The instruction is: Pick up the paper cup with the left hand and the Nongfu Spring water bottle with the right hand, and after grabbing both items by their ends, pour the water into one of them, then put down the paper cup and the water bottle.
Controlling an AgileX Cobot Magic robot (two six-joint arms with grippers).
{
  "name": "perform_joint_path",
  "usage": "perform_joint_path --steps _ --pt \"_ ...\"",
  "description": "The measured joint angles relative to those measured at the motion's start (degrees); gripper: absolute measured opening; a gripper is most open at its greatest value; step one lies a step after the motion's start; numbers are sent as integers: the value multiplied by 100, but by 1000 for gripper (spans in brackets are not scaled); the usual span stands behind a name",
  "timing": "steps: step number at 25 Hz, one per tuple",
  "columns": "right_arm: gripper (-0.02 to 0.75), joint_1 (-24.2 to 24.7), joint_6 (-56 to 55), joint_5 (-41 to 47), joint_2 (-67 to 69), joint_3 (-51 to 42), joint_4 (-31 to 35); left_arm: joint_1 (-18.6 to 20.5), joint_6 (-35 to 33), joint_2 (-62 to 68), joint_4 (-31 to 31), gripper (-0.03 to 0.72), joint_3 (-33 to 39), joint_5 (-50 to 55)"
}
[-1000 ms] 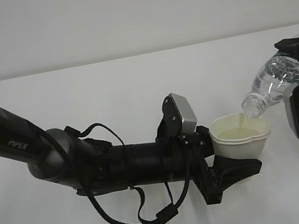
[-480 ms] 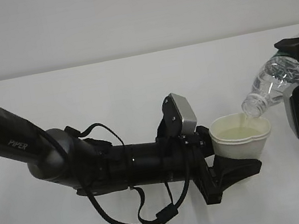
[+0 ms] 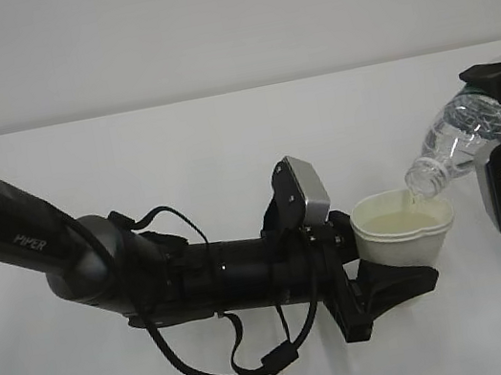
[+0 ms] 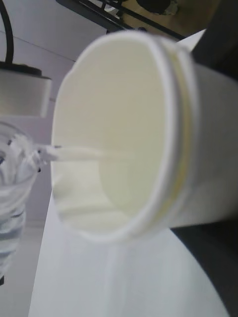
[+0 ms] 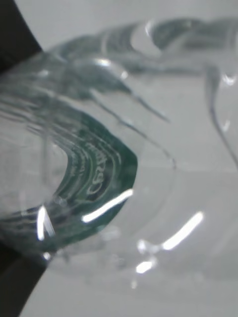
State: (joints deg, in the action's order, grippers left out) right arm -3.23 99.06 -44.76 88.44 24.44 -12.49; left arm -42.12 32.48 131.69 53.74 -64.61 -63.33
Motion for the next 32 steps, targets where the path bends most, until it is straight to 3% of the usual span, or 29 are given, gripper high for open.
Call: perform_joint_path --steps 32 --pt "446 0 59 -32 0 0 21 0 0 13 0 435 0 23"
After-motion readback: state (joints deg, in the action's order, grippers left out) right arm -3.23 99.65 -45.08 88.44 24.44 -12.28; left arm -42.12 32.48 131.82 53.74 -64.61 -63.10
